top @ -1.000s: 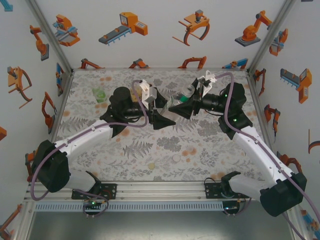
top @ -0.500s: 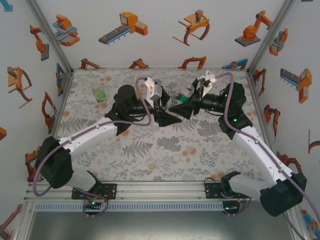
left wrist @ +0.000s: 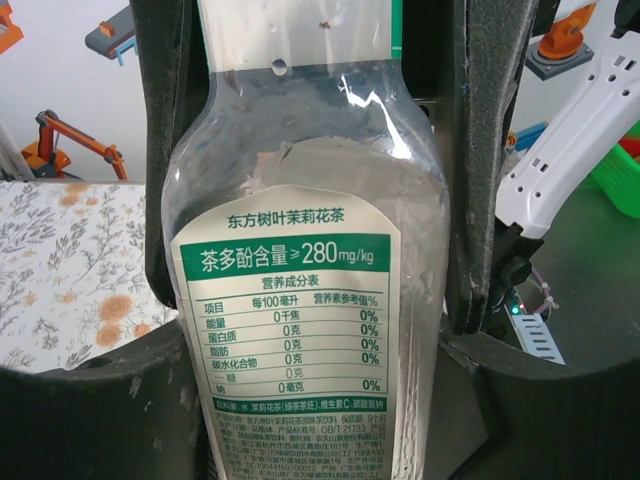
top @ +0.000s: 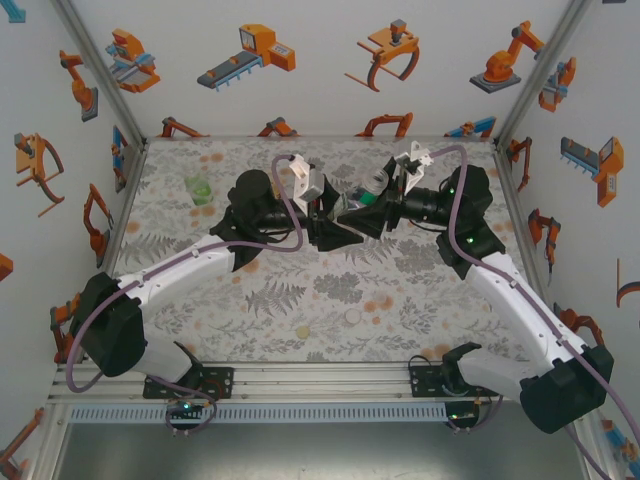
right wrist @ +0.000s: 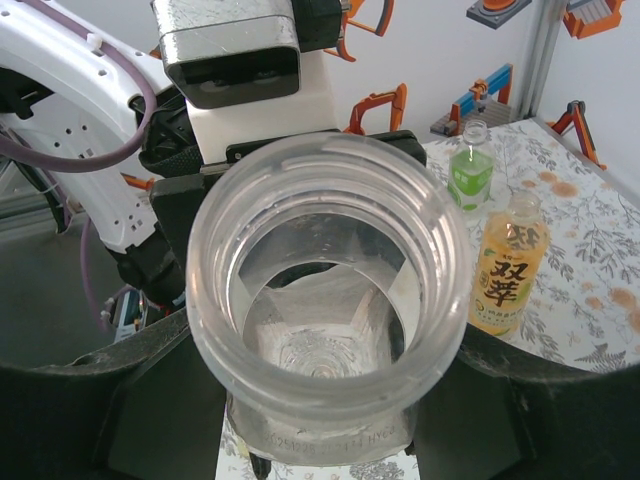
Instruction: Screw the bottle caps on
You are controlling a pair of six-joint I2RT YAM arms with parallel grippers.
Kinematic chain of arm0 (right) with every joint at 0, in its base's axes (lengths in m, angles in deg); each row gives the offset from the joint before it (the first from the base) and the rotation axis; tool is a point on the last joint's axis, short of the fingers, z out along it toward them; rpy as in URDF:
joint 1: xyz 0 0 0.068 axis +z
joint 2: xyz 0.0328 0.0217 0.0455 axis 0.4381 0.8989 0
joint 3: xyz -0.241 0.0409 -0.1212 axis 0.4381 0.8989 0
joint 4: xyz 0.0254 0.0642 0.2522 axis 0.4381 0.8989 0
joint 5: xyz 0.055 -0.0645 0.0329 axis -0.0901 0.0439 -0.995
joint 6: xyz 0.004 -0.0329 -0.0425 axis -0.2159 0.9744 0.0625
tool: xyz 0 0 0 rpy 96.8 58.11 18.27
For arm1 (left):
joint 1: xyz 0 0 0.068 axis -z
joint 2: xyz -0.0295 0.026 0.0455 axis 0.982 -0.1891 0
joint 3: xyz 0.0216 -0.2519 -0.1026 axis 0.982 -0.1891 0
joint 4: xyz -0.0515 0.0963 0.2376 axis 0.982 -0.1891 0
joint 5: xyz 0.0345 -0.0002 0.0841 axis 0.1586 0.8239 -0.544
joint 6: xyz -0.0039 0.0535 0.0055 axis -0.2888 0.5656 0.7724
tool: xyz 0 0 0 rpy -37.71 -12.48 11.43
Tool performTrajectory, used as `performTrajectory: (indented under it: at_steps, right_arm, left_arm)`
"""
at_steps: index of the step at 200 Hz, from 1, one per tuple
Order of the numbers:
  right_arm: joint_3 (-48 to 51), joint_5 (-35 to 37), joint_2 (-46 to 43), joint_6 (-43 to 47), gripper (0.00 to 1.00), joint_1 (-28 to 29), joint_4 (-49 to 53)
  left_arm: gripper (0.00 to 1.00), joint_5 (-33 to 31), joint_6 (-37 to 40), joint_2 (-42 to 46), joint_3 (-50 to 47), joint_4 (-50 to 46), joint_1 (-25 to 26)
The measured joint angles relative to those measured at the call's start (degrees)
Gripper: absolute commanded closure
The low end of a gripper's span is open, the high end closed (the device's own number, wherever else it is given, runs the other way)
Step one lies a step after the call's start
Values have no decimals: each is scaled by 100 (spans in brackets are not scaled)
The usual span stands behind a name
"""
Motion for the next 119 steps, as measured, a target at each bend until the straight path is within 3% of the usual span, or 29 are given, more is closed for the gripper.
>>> performTrajectory:
  at_steps: [20,66,119]
  right_arm:
    - [0,103,-42,72,30,4,136]
    - [0,507,-398,577,27,11,901]
    - [0,793,-577,872,28,39,1648]
  left_arm:
    - [48,-107,2,15,-15,-7,-2]
    - [49,-367,72,415,-249,-387,-269]
    - [67,-1045,623,1495,-271,-1744,-820]
